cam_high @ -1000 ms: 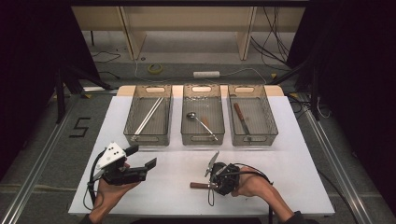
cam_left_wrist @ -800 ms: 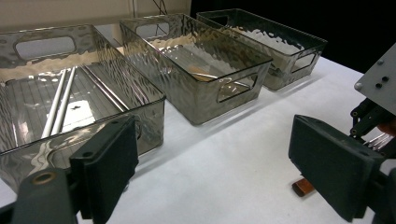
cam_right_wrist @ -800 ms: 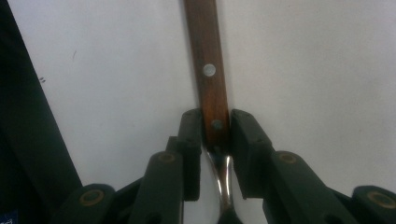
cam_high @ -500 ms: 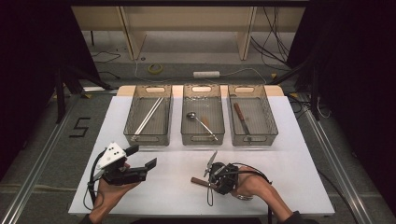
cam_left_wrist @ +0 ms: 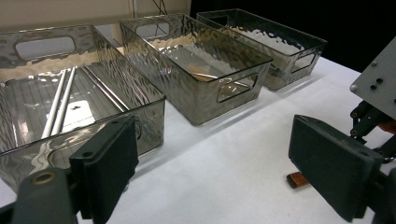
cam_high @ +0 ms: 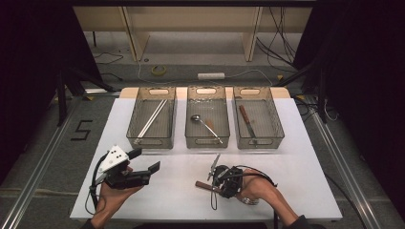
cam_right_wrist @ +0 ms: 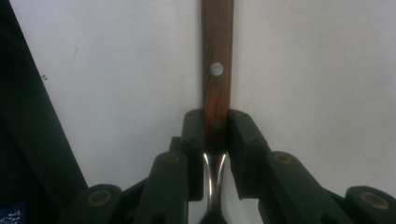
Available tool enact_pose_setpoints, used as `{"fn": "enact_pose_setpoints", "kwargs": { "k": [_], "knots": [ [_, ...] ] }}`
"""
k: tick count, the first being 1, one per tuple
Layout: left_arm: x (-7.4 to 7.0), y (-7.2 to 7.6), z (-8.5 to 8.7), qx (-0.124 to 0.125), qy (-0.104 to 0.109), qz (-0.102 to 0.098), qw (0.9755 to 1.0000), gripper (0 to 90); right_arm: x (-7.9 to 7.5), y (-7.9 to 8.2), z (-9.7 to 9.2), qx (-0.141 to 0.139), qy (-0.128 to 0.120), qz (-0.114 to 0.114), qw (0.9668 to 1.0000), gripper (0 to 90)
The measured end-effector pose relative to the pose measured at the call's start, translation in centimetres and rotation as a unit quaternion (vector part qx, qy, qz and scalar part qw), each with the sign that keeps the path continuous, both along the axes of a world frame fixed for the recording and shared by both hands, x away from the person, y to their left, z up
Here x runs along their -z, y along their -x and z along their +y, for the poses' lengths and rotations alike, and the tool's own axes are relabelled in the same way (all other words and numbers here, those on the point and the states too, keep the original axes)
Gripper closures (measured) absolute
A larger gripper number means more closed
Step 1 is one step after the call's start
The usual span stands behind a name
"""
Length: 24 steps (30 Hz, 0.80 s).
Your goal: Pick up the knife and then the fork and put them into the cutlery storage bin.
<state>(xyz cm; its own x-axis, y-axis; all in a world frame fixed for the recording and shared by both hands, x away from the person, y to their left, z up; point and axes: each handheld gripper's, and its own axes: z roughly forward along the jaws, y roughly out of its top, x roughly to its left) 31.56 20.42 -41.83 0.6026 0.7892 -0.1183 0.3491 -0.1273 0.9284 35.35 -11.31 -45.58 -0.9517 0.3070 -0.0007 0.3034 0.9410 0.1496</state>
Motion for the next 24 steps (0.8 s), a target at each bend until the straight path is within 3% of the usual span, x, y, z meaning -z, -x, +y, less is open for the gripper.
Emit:
{"fn": "enact_pose_setpoints", "kwargs": {
  "k": [24],
  "knots": [
    [0.0, 0.0, 0.0, 0.000, -0.001, -0.001, 1.0000, 15.3, -0.6, -0.9, -1.5, 0.038, -0.046, 0.006, 0.9982, 78.0]
  ]
}}
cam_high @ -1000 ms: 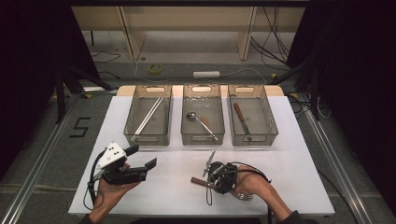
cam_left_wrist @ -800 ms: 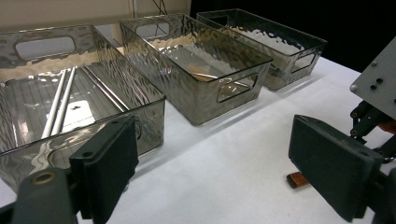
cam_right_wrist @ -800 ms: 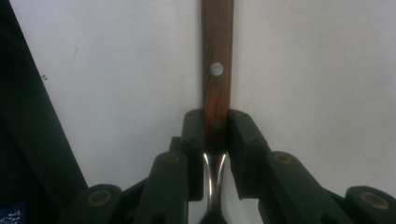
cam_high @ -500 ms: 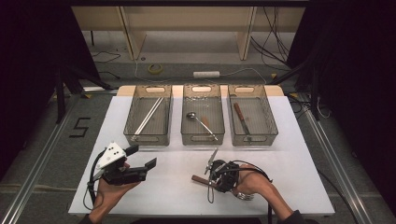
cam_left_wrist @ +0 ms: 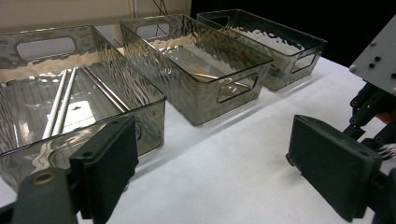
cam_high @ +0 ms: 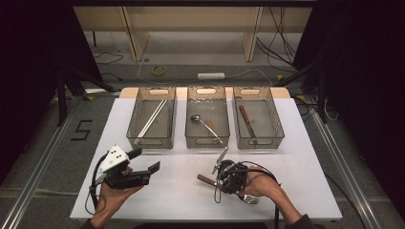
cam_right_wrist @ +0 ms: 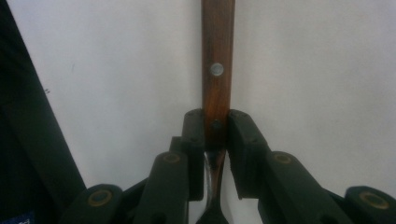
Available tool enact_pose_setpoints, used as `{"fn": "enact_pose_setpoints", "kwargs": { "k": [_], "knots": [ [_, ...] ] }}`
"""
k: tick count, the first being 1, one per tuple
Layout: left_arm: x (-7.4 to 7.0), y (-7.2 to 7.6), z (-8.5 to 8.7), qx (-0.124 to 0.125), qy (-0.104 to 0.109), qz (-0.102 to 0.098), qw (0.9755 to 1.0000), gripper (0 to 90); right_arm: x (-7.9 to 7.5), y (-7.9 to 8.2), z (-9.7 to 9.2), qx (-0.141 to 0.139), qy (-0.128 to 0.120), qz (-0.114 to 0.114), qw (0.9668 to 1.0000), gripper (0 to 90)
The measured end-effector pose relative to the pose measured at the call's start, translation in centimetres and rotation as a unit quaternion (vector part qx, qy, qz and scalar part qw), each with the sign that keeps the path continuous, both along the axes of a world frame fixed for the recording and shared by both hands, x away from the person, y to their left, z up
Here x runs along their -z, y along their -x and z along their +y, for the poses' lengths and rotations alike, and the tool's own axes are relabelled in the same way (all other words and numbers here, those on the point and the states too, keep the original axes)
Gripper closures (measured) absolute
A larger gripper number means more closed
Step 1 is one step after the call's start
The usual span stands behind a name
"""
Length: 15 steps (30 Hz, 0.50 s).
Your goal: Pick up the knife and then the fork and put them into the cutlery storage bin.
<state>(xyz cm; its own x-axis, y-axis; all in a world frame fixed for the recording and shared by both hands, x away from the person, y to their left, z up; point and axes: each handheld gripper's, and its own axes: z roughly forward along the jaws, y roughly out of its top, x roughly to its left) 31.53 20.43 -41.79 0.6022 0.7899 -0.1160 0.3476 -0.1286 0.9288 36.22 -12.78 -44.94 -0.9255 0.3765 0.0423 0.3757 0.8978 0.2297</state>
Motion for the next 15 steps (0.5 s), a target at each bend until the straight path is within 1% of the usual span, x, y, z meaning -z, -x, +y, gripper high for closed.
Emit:
{"fn": "enact_pose_setpoints", "kwargs": {
  "k": [2, 4, 5, 6, 7, 9, 13, 14, 15],
  "knots": [
    [-0.01, 0.01, 0.01, 0.000, 0.000, 0.000, 1.0000, 15.3, 0.02, -0.10, -0.12, -0.006, 0.002, -0.001, 1.0000, 78.0],
    [0.01, 0.00, 0.00, 0.000, 0.000, 0.000, 1.0000, 15.3, 0.02, 0.02, -0.03, 0.001, 0.000, -0.001, 1.0000, 78.0],
    [0.00, 0.01, 0.00, 0.000, 0.000, 0.000, 1.0000, 15.3, 0.02, -0.05, -0.06, -0.004, 0.004, -0.005, 1.0000, 78.0],
    [0.00, 0.00, 0.00, 0.000, 0.000, 0.000, 1.0000, 15.3, 0.01, -0.04, -0.05, -0.003, 0.005, -0.008, 1.0000, 78.0],
    [0.00, 0.00, 0.00, 0.000, 0.000, 0.000, 1.0000, 15.3, -0.05, 0.02, -0.02, 0.003, 0.000, -0.012, 0.9999, 78.1],
    [0.01, 0.00, 0.01, 0.000, 0.000, 0.000, 1.0000, 15.3, -0.22, -0.01, -0.09, 0.003, -0.003, -0.015, 0.9999, 78.1],
    [0.00, 0.00, 0.02, -0.001, 0.001, 0.000, 1.0000, 15.3, -0.41, -0.08, -0.22, 0.015, -0.005, -0.023, 0.9996, 78.2],
    [0.00, 0.00, 0.02, -0.001, 0.000, 0.000, 1.0000, 15.3, -0.48, -0.13, -0.28, 0.014, -0.003, -0.026, 0.9996, 78.2],
    [0.00, 0.00, 0.02, 0.000, 0.000, 0.000, 1.0000, 15.3, -0.56, -0.16, -0.32, 0.018, -0.006, -0.030, 0.9994, 78.2]
  ]
}}
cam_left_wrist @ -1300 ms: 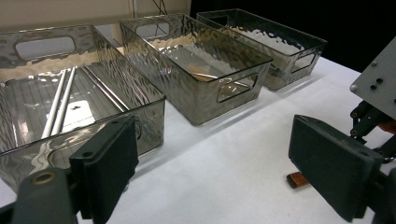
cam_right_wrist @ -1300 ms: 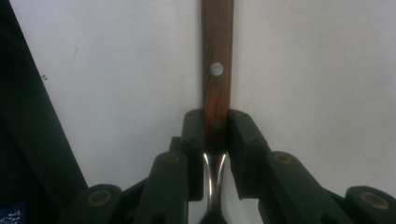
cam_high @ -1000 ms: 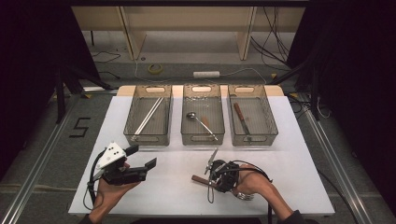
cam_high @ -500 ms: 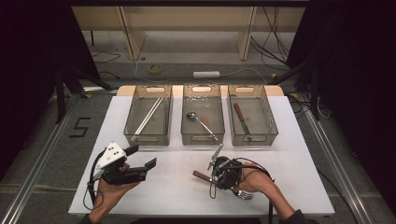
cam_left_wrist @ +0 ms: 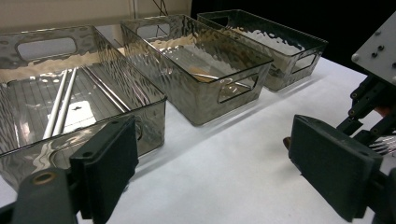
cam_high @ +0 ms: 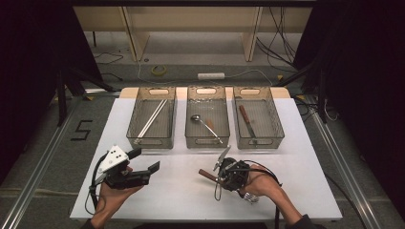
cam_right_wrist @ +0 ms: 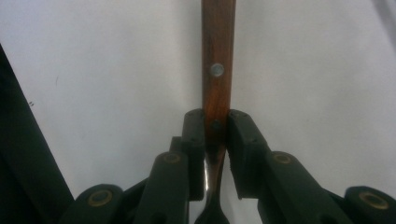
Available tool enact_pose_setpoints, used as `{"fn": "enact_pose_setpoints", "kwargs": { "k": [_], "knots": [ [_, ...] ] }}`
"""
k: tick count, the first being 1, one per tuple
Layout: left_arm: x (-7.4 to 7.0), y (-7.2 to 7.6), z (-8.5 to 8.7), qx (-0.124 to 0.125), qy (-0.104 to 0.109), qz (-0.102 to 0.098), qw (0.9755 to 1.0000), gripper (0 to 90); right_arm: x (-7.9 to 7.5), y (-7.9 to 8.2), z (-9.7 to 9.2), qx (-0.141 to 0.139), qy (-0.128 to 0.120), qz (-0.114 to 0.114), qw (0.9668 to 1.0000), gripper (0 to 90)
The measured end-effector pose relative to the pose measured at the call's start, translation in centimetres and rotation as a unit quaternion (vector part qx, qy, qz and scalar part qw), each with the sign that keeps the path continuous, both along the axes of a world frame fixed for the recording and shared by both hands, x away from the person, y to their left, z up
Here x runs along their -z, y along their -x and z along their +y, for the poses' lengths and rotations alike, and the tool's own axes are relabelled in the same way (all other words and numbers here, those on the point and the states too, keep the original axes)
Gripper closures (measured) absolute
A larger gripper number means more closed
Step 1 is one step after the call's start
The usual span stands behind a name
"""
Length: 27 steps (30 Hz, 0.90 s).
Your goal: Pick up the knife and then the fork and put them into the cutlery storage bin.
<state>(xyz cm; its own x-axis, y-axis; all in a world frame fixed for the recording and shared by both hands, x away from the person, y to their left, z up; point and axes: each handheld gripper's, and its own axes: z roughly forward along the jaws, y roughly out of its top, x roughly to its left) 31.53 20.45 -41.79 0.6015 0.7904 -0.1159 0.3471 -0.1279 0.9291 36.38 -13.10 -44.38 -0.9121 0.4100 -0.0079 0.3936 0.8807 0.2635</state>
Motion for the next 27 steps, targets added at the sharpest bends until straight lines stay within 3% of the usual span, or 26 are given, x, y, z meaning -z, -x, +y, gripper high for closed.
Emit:
{"fn": "enact_pose_setpoints", "kwargs": {
  "k": [9, 12, 17, 21, 27],
  "knots": [
    [0.0, 0.0, 0.0, -0.001, 0.001, 0.001, 1.0000, 15.3, -0.7, -0.4, -0.7, 0.031, -0.008, -0.002, 0.9995, 78.2],
    [0.0, 0.0, 0.0, -0.001, 0.001, 0.001, 1.0000, 15.3, -1.2, -0.8, -1.3, 0.034, -0.016, -0.011, 0.9992, 78.2],
    [0.0, 0.0, 0.0, -0.002, 0.003, 0.001, 1.0000, 15.3, -2.4, -1.5, -2.4, 0.067, -0.039, -0.013, 0.9969, 78.2],
    [0.0, -0.1, 0.1, -0.005, 0.005, 0.002, 1.0000, 15.3, -4.0, -2.6, -4.0, 0.093, -0.069, -0.026, 0.9929, 78.2],
    [0.0, -0.1, 0.2, -0.006, 0.006, 0.001, 1.0000, 15.3, -6.5, -5.0, -6.3, 0.141, -0.099, -0.041, 0.9842, 78.2]
  ]
}}
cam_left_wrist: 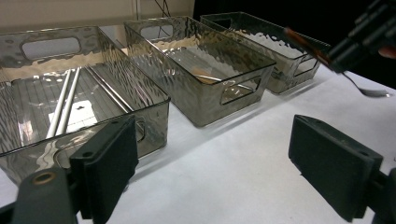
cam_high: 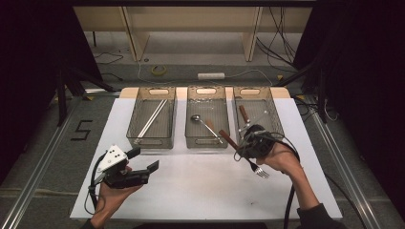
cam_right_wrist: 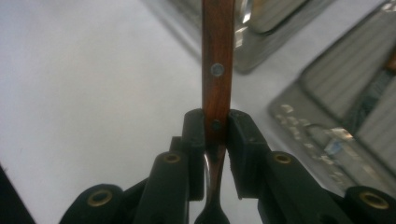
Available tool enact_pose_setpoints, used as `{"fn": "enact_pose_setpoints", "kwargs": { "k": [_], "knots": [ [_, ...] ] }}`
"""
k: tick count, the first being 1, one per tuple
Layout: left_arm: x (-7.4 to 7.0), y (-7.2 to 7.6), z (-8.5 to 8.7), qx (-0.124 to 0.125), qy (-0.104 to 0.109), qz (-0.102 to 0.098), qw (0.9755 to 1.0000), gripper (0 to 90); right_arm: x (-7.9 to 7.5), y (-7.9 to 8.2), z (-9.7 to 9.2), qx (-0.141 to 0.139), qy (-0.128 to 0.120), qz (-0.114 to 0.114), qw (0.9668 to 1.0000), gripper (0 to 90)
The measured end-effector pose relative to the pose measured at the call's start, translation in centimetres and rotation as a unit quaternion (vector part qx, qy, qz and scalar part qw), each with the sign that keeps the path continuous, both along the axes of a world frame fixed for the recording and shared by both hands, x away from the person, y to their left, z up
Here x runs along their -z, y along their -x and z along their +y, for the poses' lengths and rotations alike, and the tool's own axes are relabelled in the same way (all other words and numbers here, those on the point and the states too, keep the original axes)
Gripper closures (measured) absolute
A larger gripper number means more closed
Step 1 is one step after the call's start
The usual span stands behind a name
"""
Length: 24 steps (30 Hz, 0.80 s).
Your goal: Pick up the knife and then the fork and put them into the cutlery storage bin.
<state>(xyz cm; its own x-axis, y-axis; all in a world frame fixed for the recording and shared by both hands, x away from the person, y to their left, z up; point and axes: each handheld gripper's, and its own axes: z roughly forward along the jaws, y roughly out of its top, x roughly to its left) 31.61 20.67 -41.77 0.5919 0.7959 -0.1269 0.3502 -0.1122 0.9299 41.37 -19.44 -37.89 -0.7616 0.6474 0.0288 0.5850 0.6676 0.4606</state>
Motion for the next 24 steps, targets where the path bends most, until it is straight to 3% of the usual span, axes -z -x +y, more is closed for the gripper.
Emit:
{"fn": "enact_pose_setpoints", "kwargs": {
  "k": [6, 15, 24],
  "knots": [
    [0.0, 0.0, 0.1, -0.001, 0.002, -0.001, 1.0000, 15.3, -1.6, -2.9, -1.9, 0.040, -0.024, -0.014, 0.9988, 78.2],
    [-0.1, 0.0, 0.1, -0.001, 0.004, -0.002, 1.0000, 15.3, -3.0, -6.2, -3.0, 0.080, -0.042, -0.017, 0.9958, 78.2],
    [0.0, 0.0, 0.2, -0.002, 0.008, -0.001, 1.0000, 15.3, -3.9, -9.4, -4.1, 0.125, -0.076, -0.022, 0.9889, 78.2]
  ]
}}
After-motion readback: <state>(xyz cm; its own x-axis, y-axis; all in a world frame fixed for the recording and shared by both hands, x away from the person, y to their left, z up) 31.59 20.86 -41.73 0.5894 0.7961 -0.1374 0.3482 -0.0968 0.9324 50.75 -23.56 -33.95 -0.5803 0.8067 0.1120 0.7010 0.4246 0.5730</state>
